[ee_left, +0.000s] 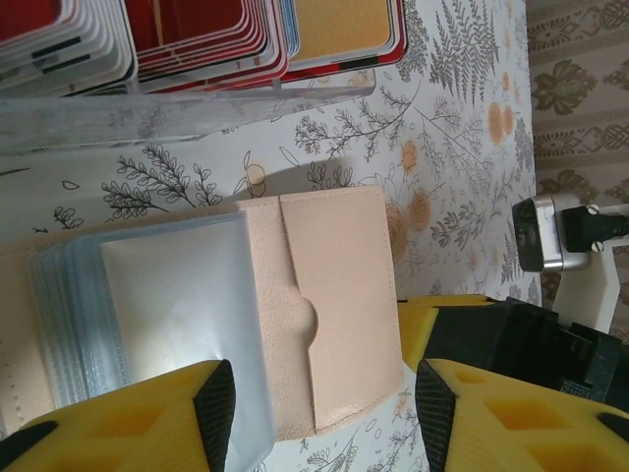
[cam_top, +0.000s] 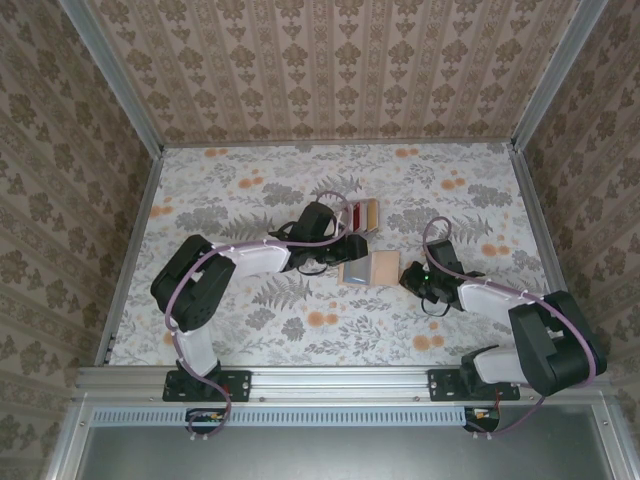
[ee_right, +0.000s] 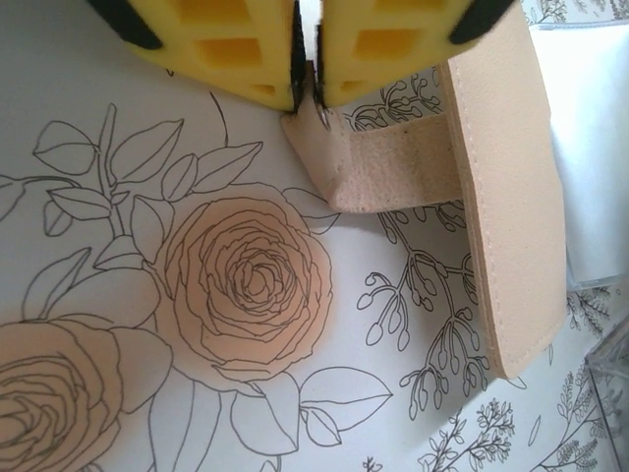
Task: Put the credit cards into the card holder
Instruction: Move the card holder to the center of the table.
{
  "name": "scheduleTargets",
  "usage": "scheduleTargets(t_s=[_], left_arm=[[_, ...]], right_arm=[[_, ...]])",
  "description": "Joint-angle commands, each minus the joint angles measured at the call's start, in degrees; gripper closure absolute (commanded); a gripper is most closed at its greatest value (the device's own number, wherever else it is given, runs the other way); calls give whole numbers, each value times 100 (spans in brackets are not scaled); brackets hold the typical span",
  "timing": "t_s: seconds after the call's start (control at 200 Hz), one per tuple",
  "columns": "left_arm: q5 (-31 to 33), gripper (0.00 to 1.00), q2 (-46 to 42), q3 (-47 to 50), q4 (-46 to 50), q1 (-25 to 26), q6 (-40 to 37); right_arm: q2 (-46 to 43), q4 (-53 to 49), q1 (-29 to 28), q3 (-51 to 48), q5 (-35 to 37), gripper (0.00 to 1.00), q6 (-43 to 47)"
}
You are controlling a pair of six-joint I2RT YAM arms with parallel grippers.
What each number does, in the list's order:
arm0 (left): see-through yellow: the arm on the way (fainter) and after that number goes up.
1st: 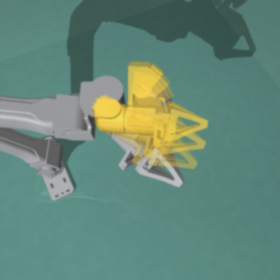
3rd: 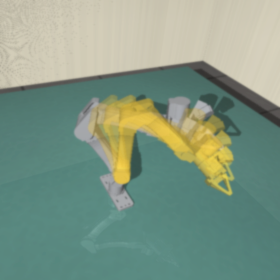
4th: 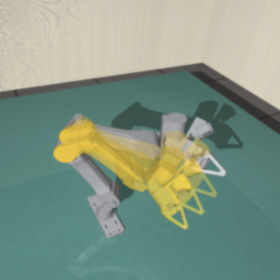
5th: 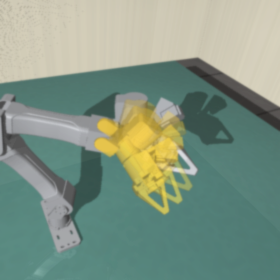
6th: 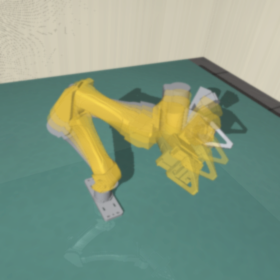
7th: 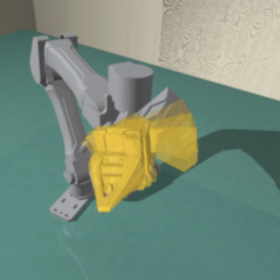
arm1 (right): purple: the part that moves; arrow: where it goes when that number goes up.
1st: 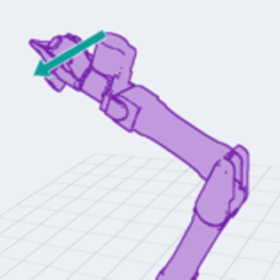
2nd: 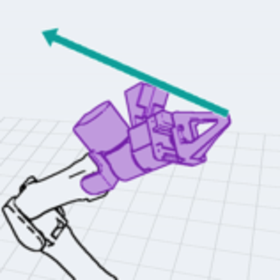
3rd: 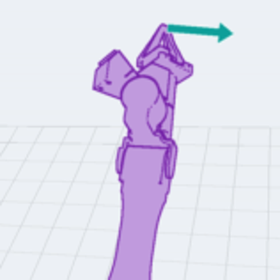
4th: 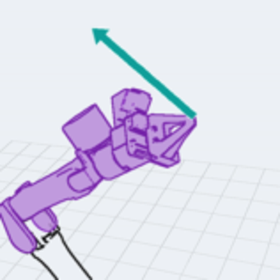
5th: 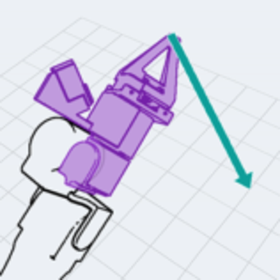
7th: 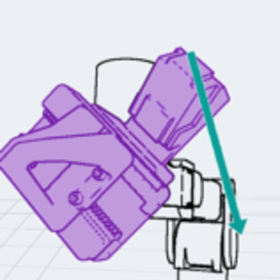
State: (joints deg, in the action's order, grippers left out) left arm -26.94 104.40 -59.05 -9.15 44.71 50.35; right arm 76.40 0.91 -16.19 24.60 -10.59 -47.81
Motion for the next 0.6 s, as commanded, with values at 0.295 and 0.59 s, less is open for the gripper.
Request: scheduleTargets(t_s=[0.295, 0.59], left_arm=[[276, 40, -577, 432, 335, -525, -110], [117, 37, -995, 43, 1706, -1127, -1283]], right_arm=[[-1076, -2711, -473, 981, 1419, 44, 758], [-1471, -3784, -878, 1876, 2069, 42, 1180]])
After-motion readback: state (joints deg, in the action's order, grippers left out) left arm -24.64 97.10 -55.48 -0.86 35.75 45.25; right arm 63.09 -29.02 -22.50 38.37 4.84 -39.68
